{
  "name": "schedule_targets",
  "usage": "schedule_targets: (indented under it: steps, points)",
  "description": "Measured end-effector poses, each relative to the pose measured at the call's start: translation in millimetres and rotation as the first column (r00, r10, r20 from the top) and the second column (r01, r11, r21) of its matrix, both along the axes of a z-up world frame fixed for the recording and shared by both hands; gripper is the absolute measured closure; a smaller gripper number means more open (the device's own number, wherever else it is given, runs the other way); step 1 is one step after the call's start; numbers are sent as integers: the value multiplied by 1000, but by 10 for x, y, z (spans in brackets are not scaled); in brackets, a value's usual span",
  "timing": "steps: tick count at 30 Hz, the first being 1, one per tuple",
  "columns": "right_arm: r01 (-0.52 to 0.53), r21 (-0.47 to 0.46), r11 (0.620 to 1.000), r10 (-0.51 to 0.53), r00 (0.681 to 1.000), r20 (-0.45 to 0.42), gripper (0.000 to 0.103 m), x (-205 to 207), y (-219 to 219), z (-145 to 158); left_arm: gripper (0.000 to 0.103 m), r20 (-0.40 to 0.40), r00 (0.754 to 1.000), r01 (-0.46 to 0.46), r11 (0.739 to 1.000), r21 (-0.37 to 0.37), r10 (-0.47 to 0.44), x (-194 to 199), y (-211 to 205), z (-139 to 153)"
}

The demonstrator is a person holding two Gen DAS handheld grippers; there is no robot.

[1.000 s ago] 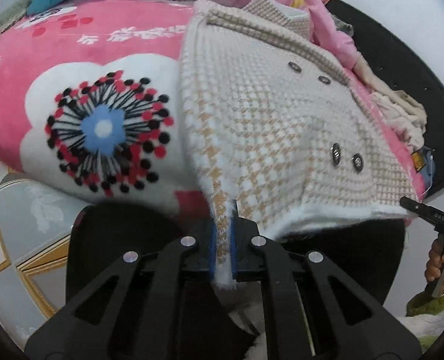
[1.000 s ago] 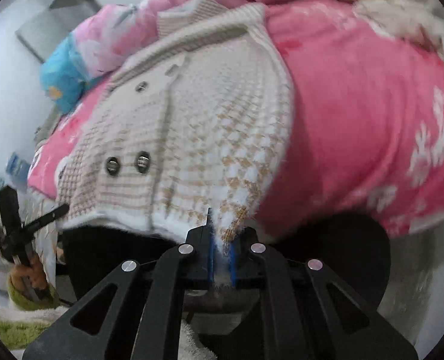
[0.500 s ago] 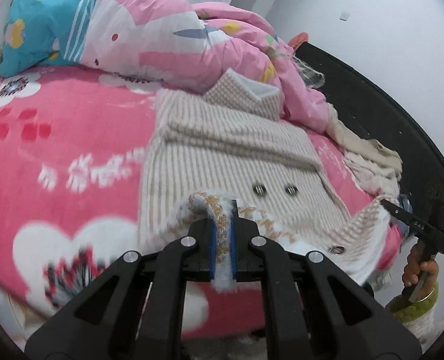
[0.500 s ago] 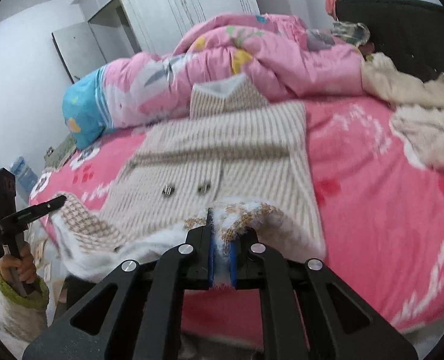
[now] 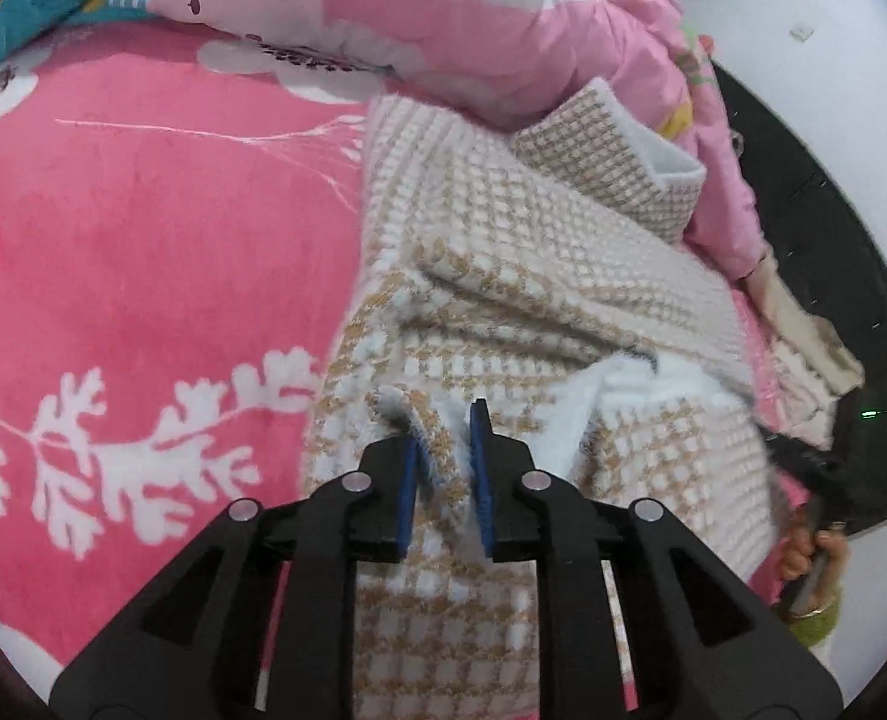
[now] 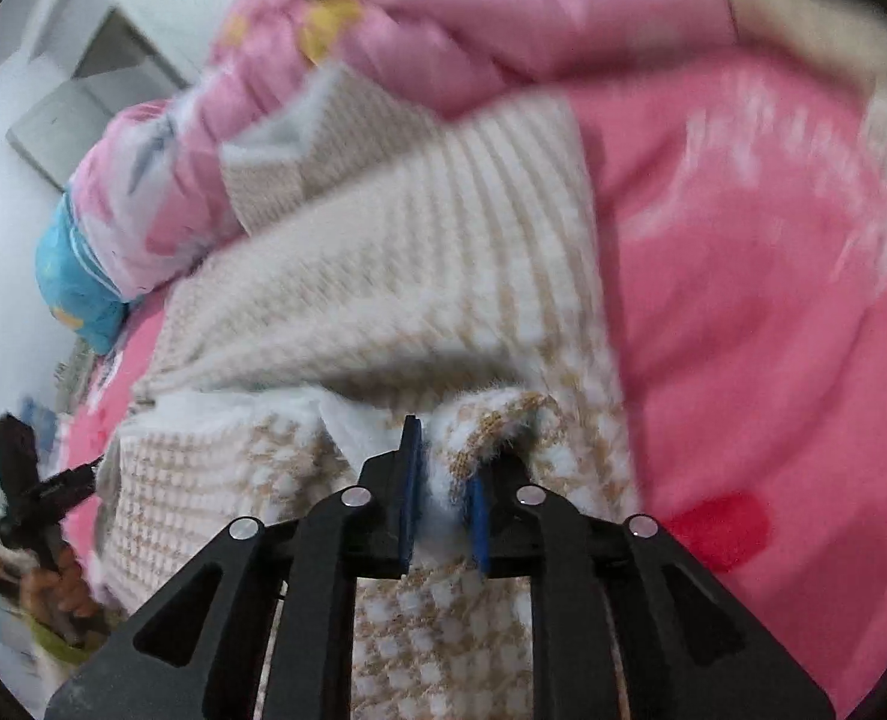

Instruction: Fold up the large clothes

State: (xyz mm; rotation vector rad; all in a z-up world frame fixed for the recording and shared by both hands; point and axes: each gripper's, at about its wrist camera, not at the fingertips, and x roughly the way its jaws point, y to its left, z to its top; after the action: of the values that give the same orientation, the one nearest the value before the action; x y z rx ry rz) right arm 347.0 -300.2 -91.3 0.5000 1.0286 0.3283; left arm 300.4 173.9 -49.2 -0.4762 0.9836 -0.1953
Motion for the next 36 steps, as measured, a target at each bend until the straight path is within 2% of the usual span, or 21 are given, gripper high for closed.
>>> schedule_targets:
  steps: [1,2,3,4,5,6,8,11,13,16,21,24,25,27,30,32,34,36]
  points:
    - [-1,29,1000,1,1000,3,77,-10,-34,15,82,14,1000,1,1000,-19,-1,-30,24,39]
    - [-4,72,997,3,1000,10,60,-33,-79,54,76,35,999,3,999,-42,-2,-90,56,102]
    - [-2,108,994,-1,1000,25,37,-66,-126,110,67,52,999,4,998,-60,-1,-147,83,161]
    - [4,126,992,-9,999,42,29,-94,-159,158,60,72,997,1,998,-69,4,-208,113,227]
    - [20,127,992,-28,997,66,23,-143,-203,238,40,100,995,-25,999,-45,29,-278,146,309]
    - [35,105,994,-44,996,81,22,-190,-236,307,31,135,989,-58,998,-13,59,-361,176,402]
    - [53,94,994,-61,994,91,22,-299,-287,394,30,179,980,-84,996,0,83,-506,243,555]
    - [41,118,992,-52,995,90,22,-536,-320,564,30,174,979,-104,994,-16,105,-715,315,620]
    - [29,90,995,-38,994,101,22,-864,-294,681,30,149,984,-98,995,-18,100,-901,294,577]
    - [12,87,996,-20,995,95,22,-1315,-281,742,30,103,992,-70,994,-86,78,-1209,210,399]
    - [46,107,993,-49,999,23,22,-1912,-314,517,28,39,997,-49,973,-226,59,-1513,63,-4]
    - [69,144,987,-67,998,-17,22,-1932,-319,311,28,-17,998,-66,938,-341,64,-1414,26,-279]
    - [81,149,985,-78,997,-26,22,-1904,-325,259,28,-33,996,-85,930,-357,78,-1386,41,-341]
    - [107,170,980,-105,994,-22,22,-1812,-360,163,28,-40,988,-155,904,-399,151,-1299,130,-431]
    - [153,206,966,-156,988,-3,22,-1655,-404,90,28,-28,964,-252,877,-410,265,-1225,233,-441]
    - [188,210,959,-194,981,9,22,-1548,-412,67,30,-19,951,-291,876,-385,307,-1158,226,-436]
    - [220,174,960,-232,971,51,25,-1442,-378,63,38,-2,936,-337,895,-293,352,-1074,142,-431]
    - [251,79,965,-257,962,88,32,-1363,-286,63,53,34,929,-360,919,-161,370,-1019,29,-389]
